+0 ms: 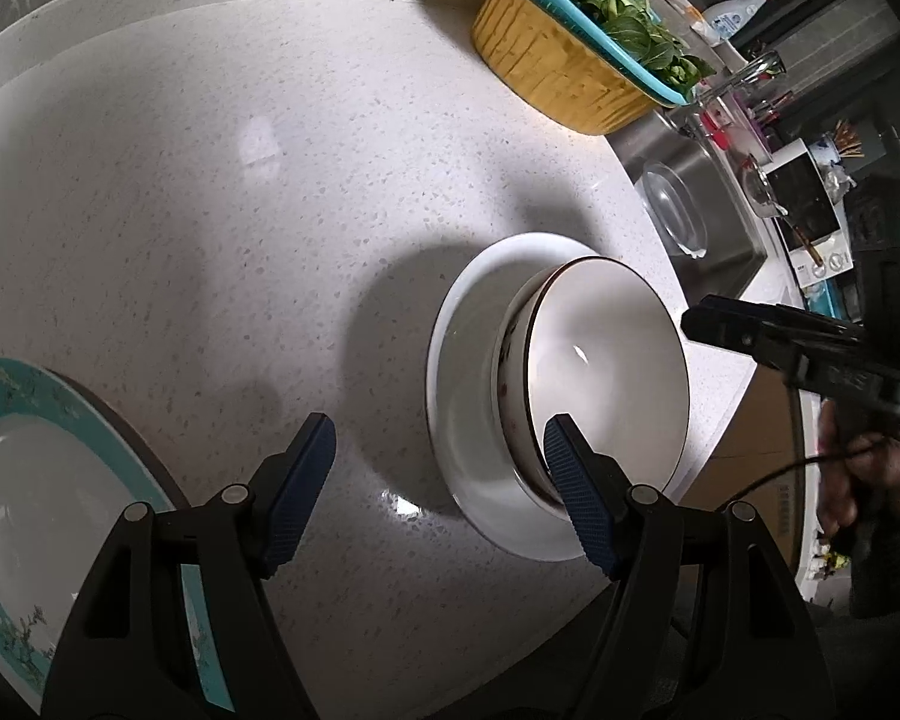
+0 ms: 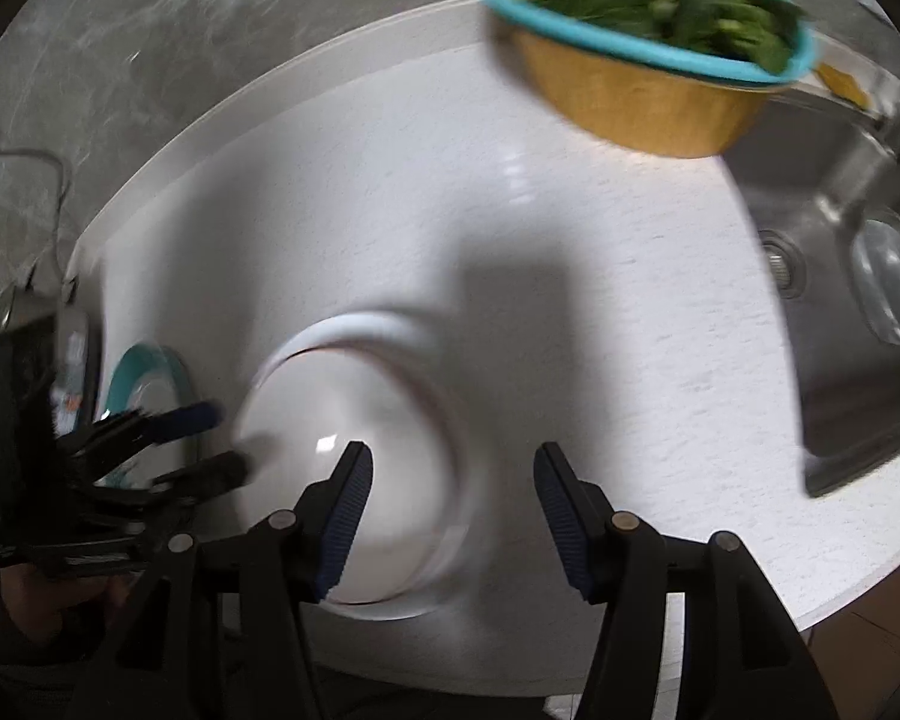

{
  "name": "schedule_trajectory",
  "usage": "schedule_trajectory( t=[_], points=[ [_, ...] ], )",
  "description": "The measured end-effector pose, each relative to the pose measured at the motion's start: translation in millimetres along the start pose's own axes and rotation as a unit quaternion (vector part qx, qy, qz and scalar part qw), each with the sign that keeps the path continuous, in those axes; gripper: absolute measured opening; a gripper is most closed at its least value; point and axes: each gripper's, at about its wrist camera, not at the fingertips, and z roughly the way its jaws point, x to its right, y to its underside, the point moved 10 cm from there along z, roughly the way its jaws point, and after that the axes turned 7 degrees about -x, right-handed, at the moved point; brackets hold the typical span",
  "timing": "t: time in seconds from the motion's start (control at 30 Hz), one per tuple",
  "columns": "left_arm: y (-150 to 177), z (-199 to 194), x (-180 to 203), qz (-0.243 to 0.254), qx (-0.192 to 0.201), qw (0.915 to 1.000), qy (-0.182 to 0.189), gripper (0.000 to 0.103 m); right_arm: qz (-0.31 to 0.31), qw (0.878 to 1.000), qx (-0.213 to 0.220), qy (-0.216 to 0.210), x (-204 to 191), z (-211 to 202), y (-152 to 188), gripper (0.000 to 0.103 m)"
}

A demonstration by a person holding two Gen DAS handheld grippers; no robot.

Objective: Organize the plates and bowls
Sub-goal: 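Open both tools and release the bowl, then withdraw from the stack, then grip the white plate rim with both tools beneath the stacked bowls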

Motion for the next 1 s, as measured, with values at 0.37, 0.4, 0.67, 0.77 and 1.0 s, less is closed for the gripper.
schedule_trajectory(
  t=[0.37,0.4,0.67,0.77,1.0],
  points=[
    [-1.0,-19.0,-17.5,-0.022,0.012,0.9997,-0.004,0.071,0.006,1.0,-0.017,-0.018,23.9,17.8,20.3,0.049],
    [-1.2,-17.6,-18.2,-0.021,0.01,0.9997,-0.01,0.071,0.001,1.0,-0.02,-0.018,23.0,18.9,21.1,0.049],
    [1.9,0.3,-9.7,-0.009,-0.016,0.9993,-0.032,0.071,-0.012,0.999,-0.027,-0.034,19.0,21.9,26.3,0.049],
    [3.0,7.4,-9.9,-0.002,-0.023,0.9987,-0.046,0.072,-0.022,0.998,-0.034,-0.041,16.6,24.3,27.0,0.049],
    [-5.8,7.4,-16.1,0.006,-0.017,0.9966,-0.081,0.071,-0.04,0.997,-0.045,-0.051,7.2,36.3,31.4,0.049]
  ],
)
